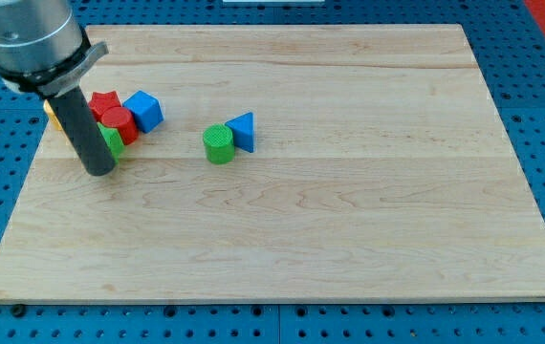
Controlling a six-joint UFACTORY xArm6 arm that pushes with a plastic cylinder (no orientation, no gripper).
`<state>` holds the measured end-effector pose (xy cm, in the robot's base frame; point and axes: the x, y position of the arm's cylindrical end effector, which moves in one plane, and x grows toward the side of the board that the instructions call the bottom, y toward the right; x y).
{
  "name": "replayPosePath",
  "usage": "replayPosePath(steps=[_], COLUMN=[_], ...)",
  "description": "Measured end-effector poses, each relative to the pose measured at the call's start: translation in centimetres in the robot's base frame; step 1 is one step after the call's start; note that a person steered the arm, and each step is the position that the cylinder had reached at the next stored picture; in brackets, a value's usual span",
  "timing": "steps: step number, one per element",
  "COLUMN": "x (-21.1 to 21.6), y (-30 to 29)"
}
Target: Place green circle along with blue triangle at the centre of the board
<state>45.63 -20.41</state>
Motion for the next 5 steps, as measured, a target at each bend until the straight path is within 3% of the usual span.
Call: replayPosePath(steps=[3, 5], x=[-0.6, -0.2], y=[0.5, 7.4])
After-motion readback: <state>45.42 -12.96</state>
